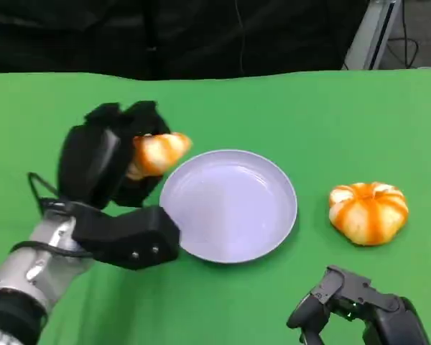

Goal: Grasp the bread from the table and place it into the plate.

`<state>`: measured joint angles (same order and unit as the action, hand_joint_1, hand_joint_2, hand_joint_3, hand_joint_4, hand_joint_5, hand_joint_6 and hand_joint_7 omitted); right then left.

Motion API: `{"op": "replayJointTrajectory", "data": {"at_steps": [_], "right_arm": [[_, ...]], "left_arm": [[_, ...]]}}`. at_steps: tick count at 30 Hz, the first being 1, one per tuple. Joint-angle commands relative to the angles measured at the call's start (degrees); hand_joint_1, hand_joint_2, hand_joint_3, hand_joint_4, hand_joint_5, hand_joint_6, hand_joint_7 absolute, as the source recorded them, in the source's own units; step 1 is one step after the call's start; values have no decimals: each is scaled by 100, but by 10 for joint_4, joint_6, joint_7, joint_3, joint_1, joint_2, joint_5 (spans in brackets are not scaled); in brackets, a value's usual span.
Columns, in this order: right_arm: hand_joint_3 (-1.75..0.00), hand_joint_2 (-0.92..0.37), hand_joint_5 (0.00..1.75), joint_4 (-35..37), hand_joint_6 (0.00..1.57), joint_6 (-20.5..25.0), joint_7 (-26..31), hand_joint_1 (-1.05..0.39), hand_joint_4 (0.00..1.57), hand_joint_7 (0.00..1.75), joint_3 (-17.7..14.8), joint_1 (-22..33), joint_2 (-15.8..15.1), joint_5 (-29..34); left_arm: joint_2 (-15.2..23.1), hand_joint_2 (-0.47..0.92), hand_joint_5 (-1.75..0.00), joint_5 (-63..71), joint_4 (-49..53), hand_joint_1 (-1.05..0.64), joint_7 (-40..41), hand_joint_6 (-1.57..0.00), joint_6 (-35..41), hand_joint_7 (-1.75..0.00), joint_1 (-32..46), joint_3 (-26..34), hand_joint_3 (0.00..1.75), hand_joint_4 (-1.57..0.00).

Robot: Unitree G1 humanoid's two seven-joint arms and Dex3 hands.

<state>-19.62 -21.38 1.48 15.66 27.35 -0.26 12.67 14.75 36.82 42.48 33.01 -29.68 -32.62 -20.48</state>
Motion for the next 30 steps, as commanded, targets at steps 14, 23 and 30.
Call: {"op": "replayJointTrajectory", "data": {"at_steps": [14,23,30], "right_arm": [[-130,-35,159,-2,81,-13,10,-8,72,126,5,3,-1,-2],[-130,-35,159,-3,80,-11,10,-7,72,127,3,1,-5,2],[-130,-35,159,-1,80,-16,10,-7,72,128,3,2,-6,0]], "left_arm": [[-81,47,-157,-23,83,-19,-158,-76,35,-101,-69,-36,105,-71],[-53,92,-12,-3,-11,-73,-344,-12,152,-1,-62,-68,22,-1],[-40,92,0,8,-44,-85,-388,-4,186,-1,-58,-79,33,0]]}}
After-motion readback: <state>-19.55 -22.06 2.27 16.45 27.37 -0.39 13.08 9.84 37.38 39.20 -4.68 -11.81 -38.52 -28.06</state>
